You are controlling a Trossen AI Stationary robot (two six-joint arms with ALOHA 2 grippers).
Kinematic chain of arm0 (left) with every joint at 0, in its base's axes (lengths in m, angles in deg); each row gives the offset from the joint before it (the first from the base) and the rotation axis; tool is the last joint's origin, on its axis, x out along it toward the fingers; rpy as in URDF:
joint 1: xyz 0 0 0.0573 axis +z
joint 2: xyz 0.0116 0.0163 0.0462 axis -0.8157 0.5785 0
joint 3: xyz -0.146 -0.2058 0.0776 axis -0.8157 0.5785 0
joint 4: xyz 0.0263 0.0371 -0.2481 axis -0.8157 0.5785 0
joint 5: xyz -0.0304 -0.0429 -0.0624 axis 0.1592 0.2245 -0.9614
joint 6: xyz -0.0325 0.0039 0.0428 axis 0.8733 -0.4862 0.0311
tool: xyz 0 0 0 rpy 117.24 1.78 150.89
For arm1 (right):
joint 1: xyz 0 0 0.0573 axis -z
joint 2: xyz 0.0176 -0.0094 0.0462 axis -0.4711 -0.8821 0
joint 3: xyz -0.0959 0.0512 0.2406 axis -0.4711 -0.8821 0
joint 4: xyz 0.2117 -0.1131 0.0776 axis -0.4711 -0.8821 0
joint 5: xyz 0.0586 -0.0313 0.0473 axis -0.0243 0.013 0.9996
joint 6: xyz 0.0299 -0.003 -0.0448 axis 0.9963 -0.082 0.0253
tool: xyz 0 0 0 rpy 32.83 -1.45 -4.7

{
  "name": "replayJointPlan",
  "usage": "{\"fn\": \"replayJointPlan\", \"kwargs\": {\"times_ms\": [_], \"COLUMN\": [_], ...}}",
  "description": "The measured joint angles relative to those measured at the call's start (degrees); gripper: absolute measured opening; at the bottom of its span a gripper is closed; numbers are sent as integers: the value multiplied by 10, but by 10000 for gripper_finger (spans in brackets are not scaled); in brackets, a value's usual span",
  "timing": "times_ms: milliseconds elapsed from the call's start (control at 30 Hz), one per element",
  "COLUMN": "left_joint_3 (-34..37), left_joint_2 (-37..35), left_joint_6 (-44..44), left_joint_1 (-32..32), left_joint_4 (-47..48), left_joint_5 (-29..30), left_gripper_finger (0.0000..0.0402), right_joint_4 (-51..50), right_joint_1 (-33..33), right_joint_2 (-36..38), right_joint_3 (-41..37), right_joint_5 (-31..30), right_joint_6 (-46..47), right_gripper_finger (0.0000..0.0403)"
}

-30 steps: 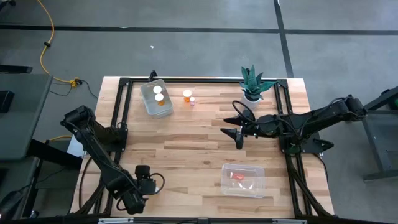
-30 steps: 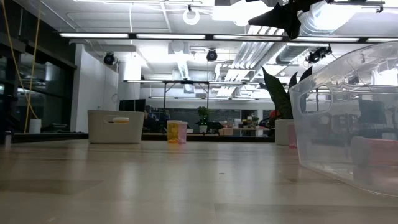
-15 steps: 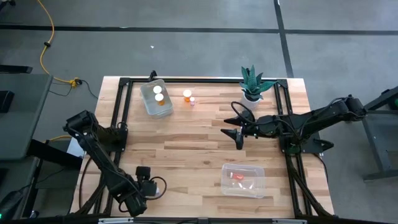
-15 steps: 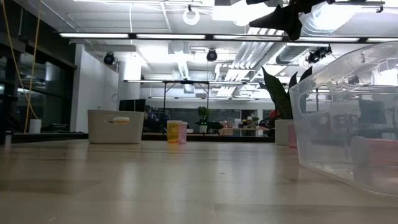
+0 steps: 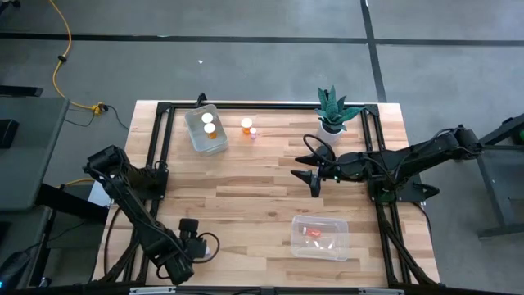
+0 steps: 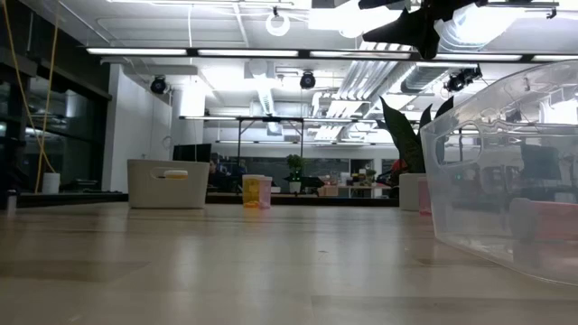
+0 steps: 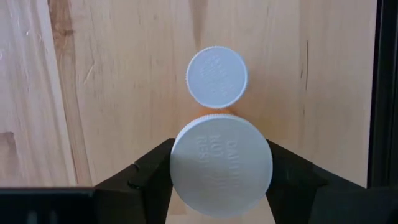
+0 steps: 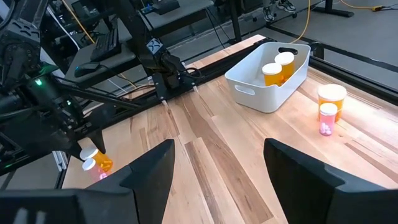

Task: Pick and place medicine bottles into bin by pill shape (circle, oval)
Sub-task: Put the large orange pill bottle into the gray bin

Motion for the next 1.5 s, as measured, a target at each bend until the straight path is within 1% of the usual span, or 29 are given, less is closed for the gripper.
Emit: {"fn": "replayJointPlan", "kwargs": {"times_ms": [133, 233, 333, 433, 500, 567, 633, 733, 833, 967, 1033, 1133, 1233, 1300, 1400, 1500], "left_joint_3": [0, 0, 0, 0, 0, 0, 0, 0, 0, 0, 0, 0, 0, 0, 0, 4], "left_joint_2": [-23, -68, -141, -225, -280, -326, -361, -383, -379, -339, -312, -271, -233, -208, -172, -141], "left_joint_6": [0, 4, 19, 33, 35, 22, -18, -116, -232, -384, -443, -508, -549, -566, -588, -612], "left_joint_1": [5, 12, 27, 61, 104, 165, 247, 391, 544, 737, 820, 917, 983, 1009, 1030, 1036], "left_joint_4": [19, 67, 131, 189, 219, 234, 240, 239, 231, 223, 210, 169, 134, 120, 119, 119], "left_joint_5": [-25, -31, -6, 37, 66, 97, 114, 120, 106, 63, 55, 26, -2, -8, -19, -20], "left_gripper_finger": [198, 203, 203, 202, 202, 202, 202, 201, 201, 201, 201, 201, 201, 201, 201, 201], "right_joint_4": [-1, -1, -1, -1, -1, -1, -1, -1, -1, -1, -1, -1, -1, -1, -1, -1], "right_joint_1": [0, 0, 0, 0, 0, 0, 0, 0, 0, 0, 0, 0, 0, 0, 0, 0], "right_joint_2": [0, 0, 0, 0, 0, 0, 0, 0, 0, 0, 0, 0, 0, 0, 0, 0], "right_joint_3": [0, 0, 0, 0, 0, 0, 0, 0, 0, 0, 0, 0, 0, 0, 0, 0], "right_joint_5": [0, 0, 0, 0, 0, 0, 0, -3, -15, -25, -26, -28, -29, -30, -30, -30], "right_joint_6": [0, 0, 0, 0, 0, 0, 0, 0, 1, 1, 1, 2, 9, 15, 15, 15], "right_gripper_finger": [240, 240, 240, 240, 240, 240, 240, 240, 240, 240, 240, 240, 240, 240, 240, 240]}}
